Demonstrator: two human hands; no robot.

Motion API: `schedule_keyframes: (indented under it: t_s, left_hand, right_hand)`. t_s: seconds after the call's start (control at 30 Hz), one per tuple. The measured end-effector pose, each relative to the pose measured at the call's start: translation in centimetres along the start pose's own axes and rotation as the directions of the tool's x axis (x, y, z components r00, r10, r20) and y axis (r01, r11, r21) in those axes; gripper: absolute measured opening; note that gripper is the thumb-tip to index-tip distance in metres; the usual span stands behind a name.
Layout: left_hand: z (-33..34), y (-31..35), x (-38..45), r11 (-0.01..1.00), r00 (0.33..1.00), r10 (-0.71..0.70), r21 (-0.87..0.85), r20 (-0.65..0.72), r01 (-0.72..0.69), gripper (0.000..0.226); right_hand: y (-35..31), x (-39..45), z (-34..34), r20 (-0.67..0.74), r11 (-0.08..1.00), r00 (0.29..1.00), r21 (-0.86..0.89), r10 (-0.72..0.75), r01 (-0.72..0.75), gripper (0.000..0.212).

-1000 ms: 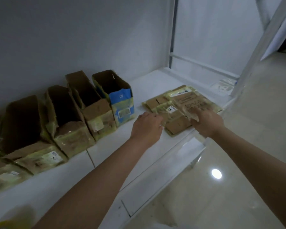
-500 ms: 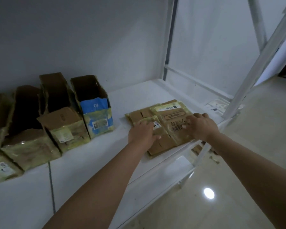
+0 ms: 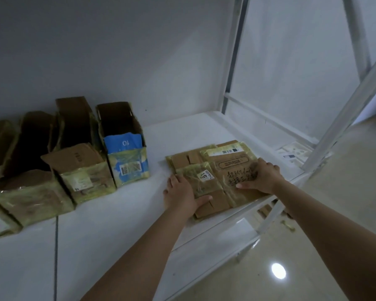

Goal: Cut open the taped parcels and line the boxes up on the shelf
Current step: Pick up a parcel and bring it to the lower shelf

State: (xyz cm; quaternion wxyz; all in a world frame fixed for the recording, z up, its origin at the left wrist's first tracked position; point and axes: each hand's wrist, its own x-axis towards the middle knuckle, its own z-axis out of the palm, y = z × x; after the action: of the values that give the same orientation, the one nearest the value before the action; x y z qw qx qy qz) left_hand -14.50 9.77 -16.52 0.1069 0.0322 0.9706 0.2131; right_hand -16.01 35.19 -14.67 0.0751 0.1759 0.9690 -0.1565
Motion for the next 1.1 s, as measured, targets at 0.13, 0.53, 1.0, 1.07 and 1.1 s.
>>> schedule_keyframes:
  t_s: [0.13, 0.53, 1.0, 1.07, 1.1]
  left_hand:
    - [-0.2, -0.4, -0.1, 0.991, 1.000, 0.020, -0.134, -0.009, -0.021, 0.128]
    - [-5.9, -0.9, -2.2, 0.774, 0.940, 0.175, -0.548, -0.293, -0.315, 0.100]
    - [-12.4, -9.9, -8.7, 0.678, 0.843, 0.477, -0.506, -0.249, -0.533, 0.079]
    - [-12.6, -10.9, -10.4, 0.649, 0.832, 0.501, -0.533, -0.237, -0.543, 0.076]
    - [-12.7, -11.5, -11.2, 0.643, 0.829, 0.511, -0.540, -0.227, -0.543, 0.078]
  right_hand:
    - [0.0, -0.8, 0.0, -0.126, 0.974, 0.992, 0.225, -0.010, 0.038, 0.127]
    - [-2.4, -7.1, -2.8, -0.385, 0.886, 0.909, 0.462, 0.162, 0.037, 0.111]
    - [-10.2, -22.4, 3.2, -0.422, 0.656, 0.783, 0.754, 0.457, 0.024, 0.068]
    - [-10.7, -25.4, 4.1, -0.420, 0.647, 0.759, 0.762, 0.497, -0.002, 0.066]
    - [-10.9, -26.8, 4.4, -0.420, 0.640, 0.750, 0.768, 0.511, -0.007, 0.066]
